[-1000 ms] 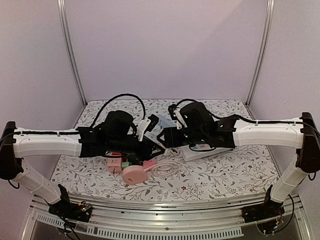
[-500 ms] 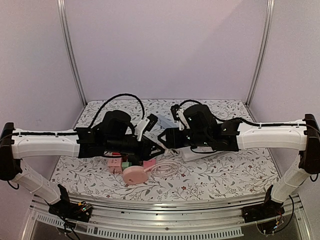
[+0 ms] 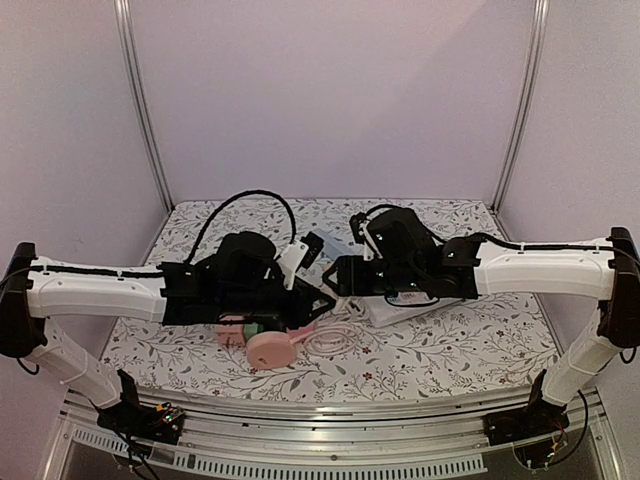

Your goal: Pull the plug off the socket

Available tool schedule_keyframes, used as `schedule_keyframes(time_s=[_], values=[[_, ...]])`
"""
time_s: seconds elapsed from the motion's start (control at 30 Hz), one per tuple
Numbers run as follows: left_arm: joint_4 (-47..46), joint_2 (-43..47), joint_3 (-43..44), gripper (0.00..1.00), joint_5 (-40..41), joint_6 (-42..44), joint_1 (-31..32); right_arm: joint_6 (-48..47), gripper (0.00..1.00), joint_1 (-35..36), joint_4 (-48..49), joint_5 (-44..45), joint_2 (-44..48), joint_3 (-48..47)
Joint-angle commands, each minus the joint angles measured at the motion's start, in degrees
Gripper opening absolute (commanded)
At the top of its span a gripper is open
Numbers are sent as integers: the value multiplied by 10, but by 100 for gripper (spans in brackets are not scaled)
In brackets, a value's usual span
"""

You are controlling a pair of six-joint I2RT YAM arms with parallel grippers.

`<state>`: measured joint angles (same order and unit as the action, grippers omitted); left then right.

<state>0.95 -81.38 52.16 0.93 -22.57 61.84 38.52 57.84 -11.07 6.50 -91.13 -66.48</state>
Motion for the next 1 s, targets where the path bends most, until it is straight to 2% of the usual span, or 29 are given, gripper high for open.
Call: schedule_keyframes(time_s=[0.0, 0.2, 0.37, 0.5, 0.77, 0.97], values=[[15, 8, 8, 0, 14, -5, -1, -16, 20, -22, 24, -4, 19, -19], [16, 31, 2, 0, -48, -26, -37, -75, 20, -19, 43, -94, 25, -8], [12, 44, 1, 0, -106, -45, -78, -139, 20, -2, 45, -130, 41, 1], [12, 48, 1, 0, -122, -45, -93, -167, 20, 6, 48, -146, 54, 8], [2, 56, -24, 0, -104, -29, -93, -102, 19, 5, 13, -13, 41, -20], [12, 64, -30, 0, -101, -15, -92, -35, 19, -1, 8, 36, 39, -14]])
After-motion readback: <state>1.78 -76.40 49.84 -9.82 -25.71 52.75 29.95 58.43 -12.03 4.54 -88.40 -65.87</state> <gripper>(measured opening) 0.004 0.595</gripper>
